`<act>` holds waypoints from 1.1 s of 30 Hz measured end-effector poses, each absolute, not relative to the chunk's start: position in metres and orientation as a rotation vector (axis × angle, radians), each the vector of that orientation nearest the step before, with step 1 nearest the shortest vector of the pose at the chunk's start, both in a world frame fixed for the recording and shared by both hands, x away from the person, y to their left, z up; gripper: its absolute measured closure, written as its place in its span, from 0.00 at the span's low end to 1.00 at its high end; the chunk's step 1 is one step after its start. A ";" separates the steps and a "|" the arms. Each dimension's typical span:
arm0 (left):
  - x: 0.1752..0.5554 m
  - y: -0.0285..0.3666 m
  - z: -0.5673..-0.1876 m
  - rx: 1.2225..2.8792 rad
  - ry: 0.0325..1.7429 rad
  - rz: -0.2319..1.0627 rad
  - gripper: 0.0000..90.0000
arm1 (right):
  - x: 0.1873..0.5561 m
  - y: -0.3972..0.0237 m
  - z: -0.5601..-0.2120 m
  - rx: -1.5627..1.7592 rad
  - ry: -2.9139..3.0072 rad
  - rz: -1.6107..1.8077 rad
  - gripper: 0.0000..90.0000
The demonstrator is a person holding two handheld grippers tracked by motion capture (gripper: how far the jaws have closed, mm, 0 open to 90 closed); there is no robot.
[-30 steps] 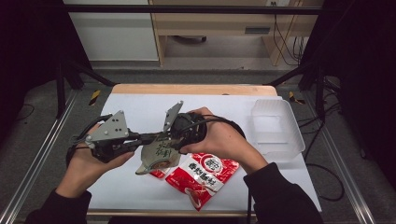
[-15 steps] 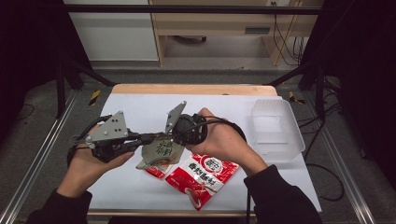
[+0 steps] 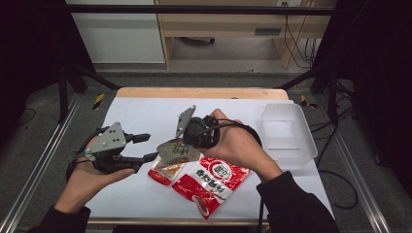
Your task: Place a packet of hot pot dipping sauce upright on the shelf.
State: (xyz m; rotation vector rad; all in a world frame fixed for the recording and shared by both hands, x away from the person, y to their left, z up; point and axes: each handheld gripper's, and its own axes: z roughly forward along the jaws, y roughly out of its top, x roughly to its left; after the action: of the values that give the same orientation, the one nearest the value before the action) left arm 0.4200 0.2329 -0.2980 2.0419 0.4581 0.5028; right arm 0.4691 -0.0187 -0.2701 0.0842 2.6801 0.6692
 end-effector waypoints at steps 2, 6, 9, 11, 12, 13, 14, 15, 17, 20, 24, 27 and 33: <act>0.420 0.238 -0.304 2.032 0.484 0.508 0.37 | 0.468 -0.021 -0.269 0.094 2.680 0.662 1.00; 0.420 0.246 -0.315 2.025 0.526 0.519 0.29 | 0.468 -0.027 -0.269 0.111 2.671 0.666 1.00; 0.420 0.251 -0.324 2.027 0.550 0.519 0.25 | 0.468 -0.030 -0.268 0.115 2.666 0.668 1.00; 0.421 0.256 -0.331 2.025 0.579 0.521 0.24 | 0.468 -0.032 -0.268 0.126 2.660 0.673 1.00; 0.421 0.258 -0.334 2.021 0.592 0.523 0.22 | 0.468 -0.034 -0.267 0.132 2.659 0.677 1.00; 0.421 0.260 -0.337 2.018 0.602 0.522 0.20 | 0.469 -0.035 -0.267 0.132 2.659 0.674 1.00; 0.421 0.261 -0.339 2.019 0.608 0.521 0.20 | 0.469 -0.035 -0.267 0.140 2.658 0.673 1.00; 0.421 0.263 -0.342 2.015 0.620 0.527 0.20 | 0.469 -0.036 -0.267 0.143 2.657 0.674 1.00; 0.421 0.267 -0.348 2.021 0.643 0.540 0.18 | 0.469 -0.037 -0.266 0.143 2.658 0.678 1.00; 0.422 0.272 -0.358 2.018 0.670 0.541 0.16 | 0.470 -0.039 -0.264 0.148 2.653 0.683 1.00; 0.422 0.280 -0.371 2.011 0.704 0.559 0.16 | 0.472 -0.040 -0.262 0.142 2.651 0.678 1.00; 0.423 0.285 -0.382 2.011 0.733 0.557 0.15 | 0.475 -0.043 -0.260 0.152 2.647 0.678 1.00; 0.426 0.297 -0.396 1.987 0.783 0.585 0.14 | 0.479 -0.049 -0.256 0.155 2.647 0.683 1.00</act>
State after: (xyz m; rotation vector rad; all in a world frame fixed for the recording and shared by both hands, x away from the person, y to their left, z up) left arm 0.4258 0.2974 -0.3962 1.9874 0.7830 0.5855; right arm 0.4789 -0.0487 -0.2564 0.1551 2.6465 0.6835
